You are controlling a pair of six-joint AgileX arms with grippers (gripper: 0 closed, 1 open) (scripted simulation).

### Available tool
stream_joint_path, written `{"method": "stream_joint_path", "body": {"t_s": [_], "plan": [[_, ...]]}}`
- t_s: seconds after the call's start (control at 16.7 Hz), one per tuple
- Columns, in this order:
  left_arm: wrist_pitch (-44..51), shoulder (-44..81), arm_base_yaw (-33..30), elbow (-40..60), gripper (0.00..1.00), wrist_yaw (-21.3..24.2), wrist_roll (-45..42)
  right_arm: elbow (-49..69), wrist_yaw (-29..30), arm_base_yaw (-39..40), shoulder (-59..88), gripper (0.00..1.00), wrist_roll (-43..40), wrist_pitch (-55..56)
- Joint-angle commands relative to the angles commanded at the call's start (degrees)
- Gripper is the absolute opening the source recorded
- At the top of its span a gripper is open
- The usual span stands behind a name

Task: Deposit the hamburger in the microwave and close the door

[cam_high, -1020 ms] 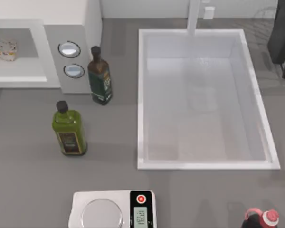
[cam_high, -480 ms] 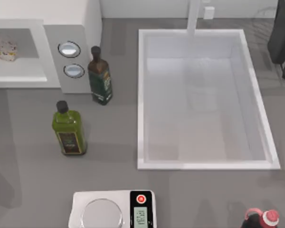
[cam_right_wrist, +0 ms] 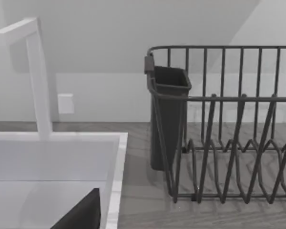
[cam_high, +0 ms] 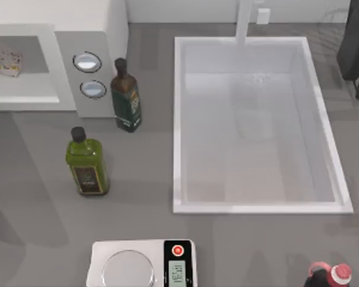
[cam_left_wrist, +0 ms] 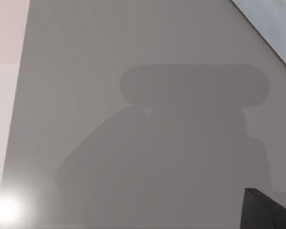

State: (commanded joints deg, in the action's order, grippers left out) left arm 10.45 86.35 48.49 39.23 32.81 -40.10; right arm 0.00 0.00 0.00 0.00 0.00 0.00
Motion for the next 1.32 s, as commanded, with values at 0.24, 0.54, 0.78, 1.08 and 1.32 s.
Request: {"method": "stream_joint_path", "body": {"t_s": [0.24, 0.54, 0.78, 1.08, 1.32], "plan": [[-2.1, -8.0, -8.6, -6.6, 0.00, -4.8, 7.4, 0.0, 0.0, 0.0, 0.0, 1.00, 0.0, 0.0], [-4.8, -17.1, -17.8, -14.2, 0.00, -10.6, 16.4, 0.0, 0.0, 0.0, 0.0, 1.00, 0.0, 0.0], [-4.7, -17.0, -17.8, -14.2, 0.00, -10.5, 16.5, 0.0, 0.0, 0.0, 0.0, 1.00, 0.0, 0.0], [-4.9, -18.9, -23.9, -15.4, 0.00, -15.9, 22.2, 0.0, 0.0, 0.0, 0.0, 1.00, 0.0, 0.0], [-5.0, -21.8, -37.7, -17.4, 0.00, -23.1, 30.7, 0.0, 0.0, 0.0, 0.0, 1.00, 0.0, 0.0]]}}
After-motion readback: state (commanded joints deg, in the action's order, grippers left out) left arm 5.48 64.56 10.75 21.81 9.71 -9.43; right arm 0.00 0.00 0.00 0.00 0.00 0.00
